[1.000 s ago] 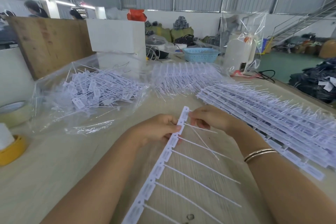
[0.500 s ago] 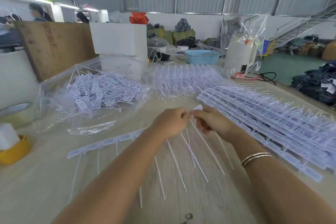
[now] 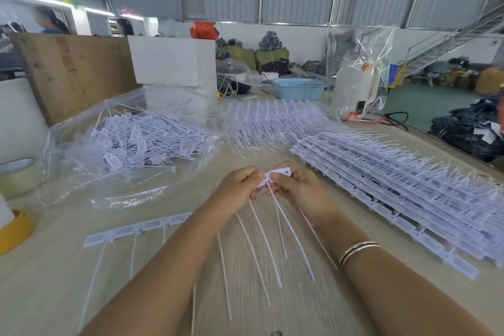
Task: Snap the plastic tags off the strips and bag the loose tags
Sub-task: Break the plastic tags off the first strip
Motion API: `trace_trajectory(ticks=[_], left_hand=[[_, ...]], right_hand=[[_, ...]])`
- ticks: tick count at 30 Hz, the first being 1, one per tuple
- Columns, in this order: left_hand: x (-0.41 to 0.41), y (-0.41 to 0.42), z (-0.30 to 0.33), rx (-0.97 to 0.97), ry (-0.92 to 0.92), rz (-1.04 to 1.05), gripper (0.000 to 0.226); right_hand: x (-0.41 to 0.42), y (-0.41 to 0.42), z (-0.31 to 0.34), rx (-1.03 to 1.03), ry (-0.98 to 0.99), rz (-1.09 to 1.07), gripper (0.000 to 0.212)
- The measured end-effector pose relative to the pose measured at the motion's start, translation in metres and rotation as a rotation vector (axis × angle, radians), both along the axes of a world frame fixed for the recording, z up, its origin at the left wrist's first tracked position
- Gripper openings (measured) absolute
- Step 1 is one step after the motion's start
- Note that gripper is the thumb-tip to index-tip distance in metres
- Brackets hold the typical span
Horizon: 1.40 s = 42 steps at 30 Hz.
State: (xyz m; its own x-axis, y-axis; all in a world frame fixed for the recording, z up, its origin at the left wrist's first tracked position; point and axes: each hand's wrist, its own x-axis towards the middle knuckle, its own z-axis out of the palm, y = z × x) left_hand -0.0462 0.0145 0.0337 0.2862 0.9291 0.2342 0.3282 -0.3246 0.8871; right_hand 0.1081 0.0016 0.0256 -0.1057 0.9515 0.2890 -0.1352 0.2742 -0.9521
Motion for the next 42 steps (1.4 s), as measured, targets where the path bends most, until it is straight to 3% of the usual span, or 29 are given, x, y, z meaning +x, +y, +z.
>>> trace_trajectory(ticks=[2,4,6,9,12,13,15,17,21,28,32,33,36,38,42], left_hand=[[-0.003,-0.001,0.002,-0.063,-0.119,0.017,0.037],[-0.004,-0.001,0.000,-0.030,-0.046,0.016,0.037],[-0.005,0.001,-0.002,0.023,0.061,0.040,0.036],[-0.014,0.002,-0.003,0.054,0.022,0.101,0.030],[-0.026,0.002,-0.003,0.170,0.125,0.182,0.023],[-0.028,0.001,-0.005,0.201,0.205,0.212,0.021],[-0.028,0.000,-0.008,0.235,0.319,0.247,0.017],[-0.028,-0.001,-0.009,0.240,0.371,0.246,0.017],[-0.030,-0.001,-0.006,0.321,0.460,0.205,0.020],[-0.027,0.000,-0.007,0.362,0.435,0.158,0.021],[-0.022,0.000,-0.010,0.333,0.406,0.097,0.012],[-0.020,-0.002,-0.010,0.328,0.399,0.070,0.011],[-0.016,-0.005,-0.010,0.316,0.378,0.044,0.013],[-0.023,-0.002,-0.009,0.305,0.485,0.126,0.006],[-0.032,0.000,-0.007,0.302,0.619,0.211,0.036]], right_hand=[[0.000,0.001,0.005,0.014,0.194,-0.048,0.013],[0.004,0.003,0.009,0.035,0.255,-0.085,0.018],[0.005,0.005,0.006,0.050,0.069,-0.148,0.019],[-0.002,0.008,-0.004,0.045,-0.285,-0.238,0.018],[-0.012,0.021,-0.014,0.086,-0.781,-0.301,0.009],[-0.015,0.025,-0.015,0.078,-0.904,-0.354,0.020],[-0.017,0.023,-0.013,0.053,-0.913,-0.463,0.032],[-0.012,0.019,-0.010,0.064,-0.858,-0.550,0.029],[-0.001,0.006,-0.013,-0.068,-1.103,-0.459,0.029],[-0.033,0.002,-0.016,0.145,-0.839,-0.207,0.022],[-0.017,-0.001,-0.005,-0.107,-0.325,-0.241,0.027],[-0.013,-0.003,-0.002,-0.124,-0.315,-0.203,0.029],[-0.013,-0.006,-0.002,-0.039,-0.551,-0.179,0.032],[-0.013,-0.005,-0.004,-0.007,-0.469,-0.183,0.026],[-0.009,-0.006,-0.003,-0.039,-0.286,-0.079,0.026]])
